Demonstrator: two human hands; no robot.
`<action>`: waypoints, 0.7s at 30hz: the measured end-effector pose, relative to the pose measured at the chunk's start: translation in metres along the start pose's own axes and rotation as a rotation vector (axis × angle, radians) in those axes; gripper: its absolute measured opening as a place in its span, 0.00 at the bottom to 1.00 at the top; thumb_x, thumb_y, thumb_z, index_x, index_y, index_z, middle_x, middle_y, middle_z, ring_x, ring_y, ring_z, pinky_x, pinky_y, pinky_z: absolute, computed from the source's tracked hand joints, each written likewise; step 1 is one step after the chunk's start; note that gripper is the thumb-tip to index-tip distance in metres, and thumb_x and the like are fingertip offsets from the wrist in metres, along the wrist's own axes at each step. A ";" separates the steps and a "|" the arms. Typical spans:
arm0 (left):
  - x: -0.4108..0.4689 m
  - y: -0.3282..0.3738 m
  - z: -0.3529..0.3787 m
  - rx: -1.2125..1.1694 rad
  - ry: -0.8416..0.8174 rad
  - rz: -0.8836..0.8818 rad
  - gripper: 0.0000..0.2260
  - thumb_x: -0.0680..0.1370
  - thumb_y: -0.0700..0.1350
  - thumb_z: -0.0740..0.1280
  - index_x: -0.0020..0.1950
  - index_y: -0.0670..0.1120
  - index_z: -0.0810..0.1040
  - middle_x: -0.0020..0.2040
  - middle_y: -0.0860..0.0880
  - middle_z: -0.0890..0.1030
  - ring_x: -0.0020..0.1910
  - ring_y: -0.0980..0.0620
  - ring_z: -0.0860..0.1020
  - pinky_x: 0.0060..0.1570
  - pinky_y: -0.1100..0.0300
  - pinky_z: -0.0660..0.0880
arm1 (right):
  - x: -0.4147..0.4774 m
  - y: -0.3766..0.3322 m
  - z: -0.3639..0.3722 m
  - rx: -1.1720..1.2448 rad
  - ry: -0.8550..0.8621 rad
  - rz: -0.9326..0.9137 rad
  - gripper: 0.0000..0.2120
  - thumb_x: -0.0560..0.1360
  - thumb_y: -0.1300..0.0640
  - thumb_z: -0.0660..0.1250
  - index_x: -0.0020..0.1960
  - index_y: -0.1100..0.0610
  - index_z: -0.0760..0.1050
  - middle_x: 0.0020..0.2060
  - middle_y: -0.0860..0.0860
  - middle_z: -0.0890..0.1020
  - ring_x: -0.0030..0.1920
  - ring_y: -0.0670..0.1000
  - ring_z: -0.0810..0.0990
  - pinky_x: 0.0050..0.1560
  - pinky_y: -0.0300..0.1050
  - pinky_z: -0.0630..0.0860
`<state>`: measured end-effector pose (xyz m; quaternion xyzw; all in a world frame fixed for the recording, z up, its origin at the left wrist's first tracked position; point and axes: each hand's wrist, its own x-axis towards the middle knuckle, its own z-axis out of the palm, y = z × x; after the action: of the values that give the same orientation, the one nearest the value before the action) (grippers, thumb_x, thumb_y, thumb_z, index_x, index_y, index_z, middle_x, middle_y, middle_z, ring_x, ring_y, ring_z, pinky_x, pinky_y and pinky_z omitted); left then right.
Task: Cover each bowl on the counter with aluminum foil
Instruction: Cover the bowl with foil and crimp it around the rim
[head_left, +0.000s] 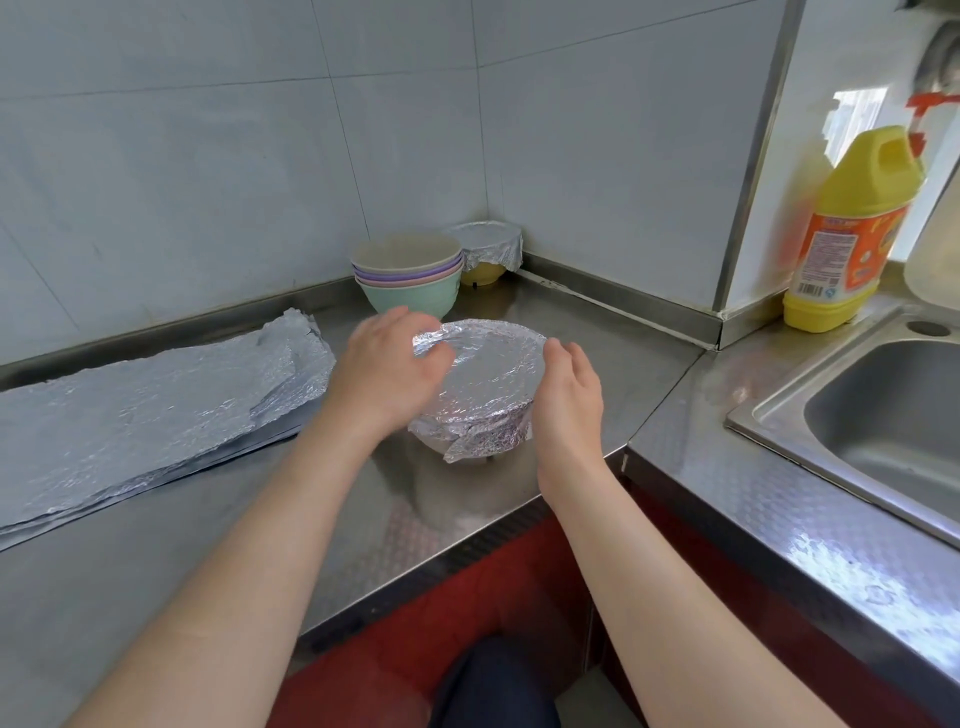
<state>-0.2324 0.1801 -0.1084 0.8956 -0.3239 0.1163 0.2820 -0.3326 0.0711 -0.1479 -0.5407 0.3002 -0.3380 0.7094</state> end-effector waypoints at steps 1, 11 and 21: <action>0.003 -0.003 0.002 -0.027 -0.063 -0.055 0.18 0.77 0.54 0.61 0.64 0.50 0.76 0.64 0.50 0.75 0.66 0.46 0.70 0.64 0.54 0.66 | -0.001 0.000 0.002 -0.001 0.000 -0.001 0.25 0.81 0.48 0.56 0.77 0.52 0.59 0.72 0.46 0.66 0.69 0.48 0.66 0.64 0.43 0.61; -0.002 0.002 0.013 -0.098 -0.050 -0.172 0.17 0.79 0.53 0.61 0.66 0.50 0.75 0.67 0.50 0.74 0.65 0.46 0.71 0.63 0.55 0.66 | 0.000 0.007 0.019 0.026 0.041 0.008 0.25 0.83 0.49 0.50 0.79 0.51 0.53 0.76 0.46 0.60 0.75 0.49 0.59 0.68 0.43 0.58; -0.001 0.003 0.015 -0.085 -0.070 -0.164 0.20 0.80 0.52 0.58 0.71 0.47 0.70 0.70 0.47 0.71 0.69 0.45 0.66 0.65 0.54 0.63 | -0.004 -0.007 0.008 0.143 -0.028 0.075 0.25 0.83 0.51 0.53 0.79 0.47 0.52 0.76 0.45 0.59 0.75 0.49 0.60 0.61 0.40 0.59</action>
<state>-0.2348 0.1703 -0.1197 0.9099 -0.2639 0.0476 0.3166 -0.3293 0.0773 -0.1393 -0.4818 0.2853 -0.3243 0.7625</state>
